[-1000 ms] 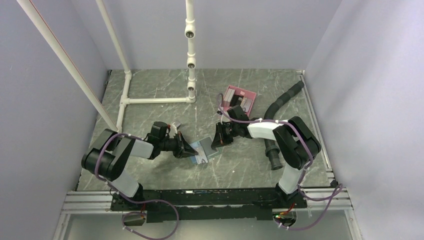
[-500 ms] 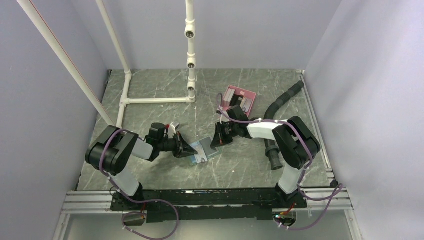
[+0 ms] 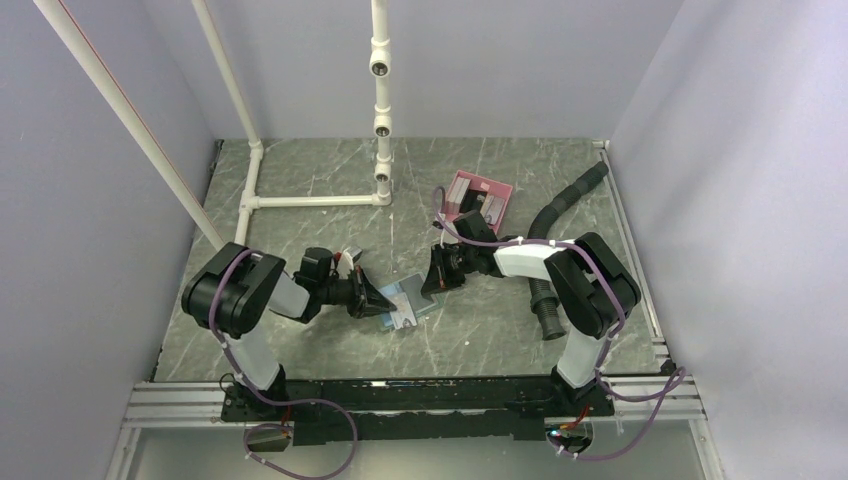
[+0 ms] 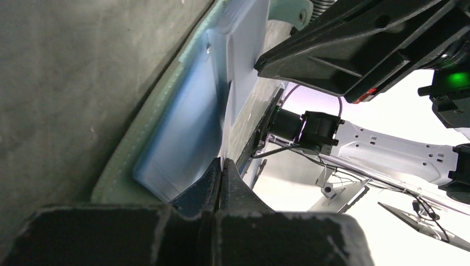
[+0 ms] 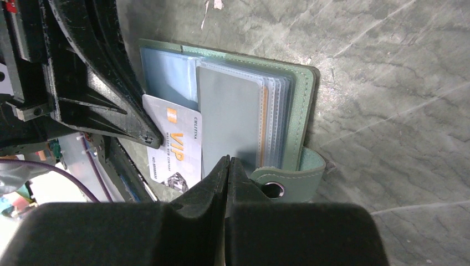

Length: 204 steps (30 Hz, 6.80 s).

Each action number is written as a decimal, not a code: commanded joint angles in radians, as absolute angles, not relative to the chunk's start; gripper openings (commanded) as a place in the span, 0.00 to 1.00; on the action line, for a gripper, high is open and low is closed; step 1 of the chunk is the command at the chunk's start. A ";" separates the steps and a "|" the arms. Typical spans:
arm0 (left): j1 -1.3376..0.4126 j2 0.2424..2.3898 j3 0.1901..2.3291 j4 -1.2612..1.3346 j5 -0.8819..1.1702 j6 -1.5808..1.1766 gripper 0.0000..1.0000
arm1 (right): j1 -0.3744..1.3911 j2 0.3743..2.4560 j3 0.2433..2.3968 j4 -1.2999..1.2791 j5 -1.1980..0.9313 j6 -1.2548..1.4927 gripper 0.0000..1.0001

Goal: Put the credit cards into the card holder
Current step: Insert the credit card into the card holder.

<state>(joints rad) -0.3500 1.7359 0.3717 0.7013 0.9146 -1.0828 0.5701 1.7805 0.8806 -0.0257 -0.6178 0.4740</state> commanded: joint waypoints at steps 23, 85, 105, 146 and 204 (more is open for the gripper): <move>-0.302 1.804 0.472 0.570 0.881 -1.009 0.00 | 0.567 1.795 0.854 -0.018 -0.572 0.448 0.00; -0.520 1.609 0.691 0.088 0.466 -0.923 0.50 | 0.551 1.805 0.859 -0.036 -0.595 0.460 0.03; -0.571 1.568 0.789 -0.112 0.411 -0.834 0.66 | 0.560 1.805 0.847 0.005 -0.605 0.492 0.00; -0.708 1.628 0.896 -0.064 0.400 -0.794 0.68 | 0.578 1.762 0.876 -0.023 -0.583 0.514 0.00; -0.487 1.236 0.735 -0.305 0.432 -0.699 0.72 | 0.441 1.543 1.161 -0.383 -0.245 0.519 0.71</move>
